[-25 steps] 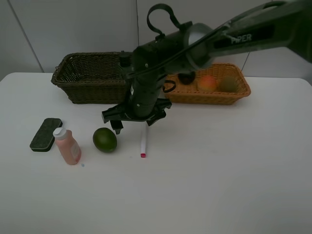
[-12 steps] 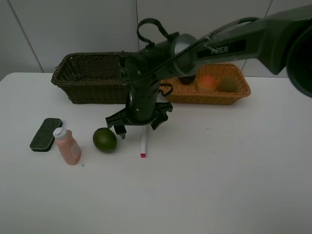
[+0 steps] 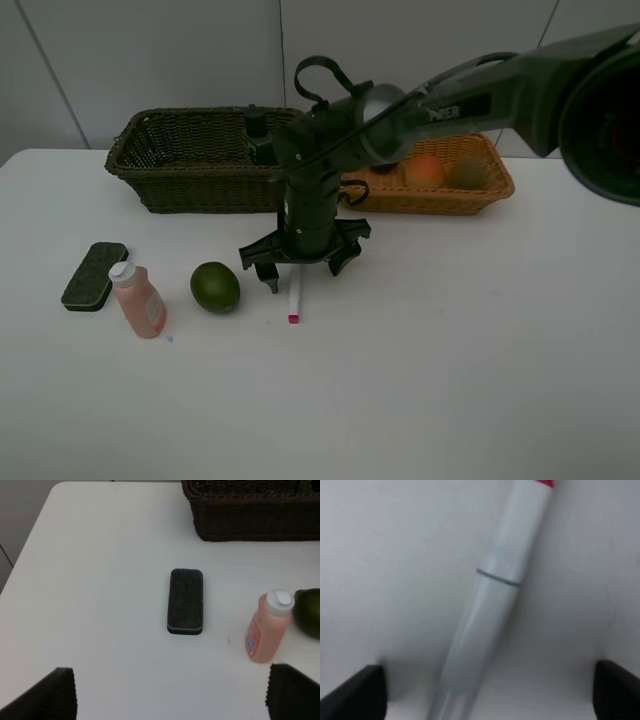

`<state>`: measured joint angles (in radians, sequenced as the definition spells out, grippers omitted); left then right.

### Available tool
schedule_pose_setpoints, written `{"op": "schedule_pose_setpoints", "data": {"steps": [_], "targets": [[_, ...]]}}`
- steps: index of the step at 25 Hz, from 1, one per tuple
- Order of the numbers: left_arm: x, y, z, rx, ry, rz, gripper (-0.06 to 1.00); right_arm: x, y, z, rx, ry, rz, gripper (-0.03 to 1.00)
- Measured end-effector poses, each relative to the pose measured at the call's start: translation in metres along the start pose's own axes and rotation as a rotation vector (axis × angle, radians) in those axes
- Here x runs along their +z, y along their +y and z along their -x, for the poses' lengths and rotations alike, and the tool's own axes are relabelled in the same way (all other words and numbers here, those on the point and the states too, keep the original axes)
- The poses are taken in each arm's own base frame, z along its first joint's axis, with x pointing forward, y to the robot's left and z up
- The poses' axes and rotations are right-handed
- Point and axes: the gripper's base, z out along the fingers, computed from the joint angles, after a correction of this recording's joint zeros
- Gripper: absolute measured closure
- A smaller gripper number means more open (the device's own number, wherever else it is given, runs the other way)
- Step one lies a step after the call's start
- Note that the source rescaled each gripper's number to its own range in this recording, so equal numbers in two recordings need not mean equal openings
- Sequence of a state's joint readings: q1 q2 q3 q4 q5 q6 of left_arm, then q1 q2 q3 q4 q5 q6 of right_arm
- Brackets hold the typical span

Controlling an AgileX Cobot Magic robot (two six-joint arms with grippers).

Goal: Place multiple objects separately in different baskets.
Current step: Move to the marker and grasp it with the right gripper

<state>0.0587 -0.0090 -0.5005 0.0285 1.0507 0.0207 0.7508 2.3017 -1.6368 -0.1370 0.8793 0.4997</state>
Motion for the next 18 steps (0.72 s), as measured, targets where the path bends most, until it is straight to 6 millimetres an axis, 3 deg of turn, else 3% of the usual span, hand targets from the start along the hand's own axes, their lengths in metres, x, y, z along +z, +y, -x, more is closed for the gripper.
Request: {"op": "schedule_pose_setpoints", "data": {"steps": [18], "targets": [[0.0000, 0.0000, 0.0000, 0.000, 0.000, 0.000, -0.06, -0.0019, 0.0044, 0.0010, 0.014, 0.006, 0.044, -0.03]]}}
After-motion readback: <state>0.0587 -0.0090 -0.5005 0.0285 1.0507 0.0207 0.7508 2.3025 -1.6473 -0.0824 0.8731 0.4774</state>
